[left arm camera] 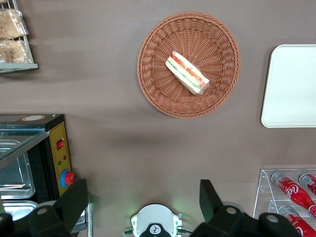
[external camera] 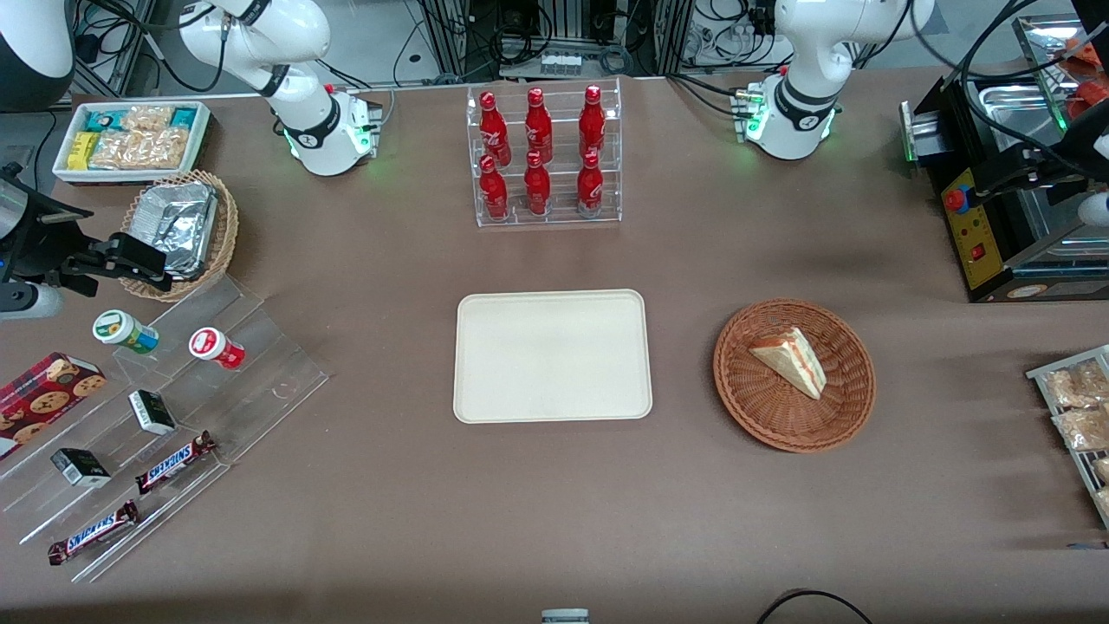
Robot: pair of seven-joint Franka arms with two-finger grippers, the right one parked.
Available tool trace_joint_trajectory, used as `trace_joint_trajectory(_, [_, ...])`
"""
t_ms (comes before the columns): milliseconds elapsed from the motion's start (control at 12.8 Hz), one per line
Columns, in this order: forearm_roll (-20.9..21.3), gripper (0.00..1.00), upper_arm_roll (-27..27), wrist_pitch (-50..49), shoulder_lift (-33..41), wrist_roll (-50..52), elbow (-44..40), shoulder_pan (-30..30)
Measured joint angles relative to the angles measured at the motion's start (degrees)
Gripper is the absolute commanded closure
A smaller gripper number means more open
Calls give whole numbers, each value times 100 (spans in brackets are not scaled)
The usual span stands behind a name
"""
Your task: Place sandwich from basket to tray
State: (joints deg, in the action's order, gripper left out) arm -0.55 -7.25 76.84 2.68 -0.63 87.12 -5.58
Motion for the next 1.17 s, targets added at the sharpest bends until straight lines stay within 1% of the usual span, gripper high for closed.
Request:
trace_joint_trajectory(312, [9,0,-11,-1,-48,0,-2,0])
trace_joint_trajectory(468, [35,0,-18,0,-190,57,0,0])
trace_joint_trajectory(702, [133,0,-50,133,-540,466,81,11])
trace_joint_trajectory(858, [150,0,-71,584,-674,844,404,44])
trace_joint_trajectory(1170, [154,0,-81,1835,-727,1911,1396,67])
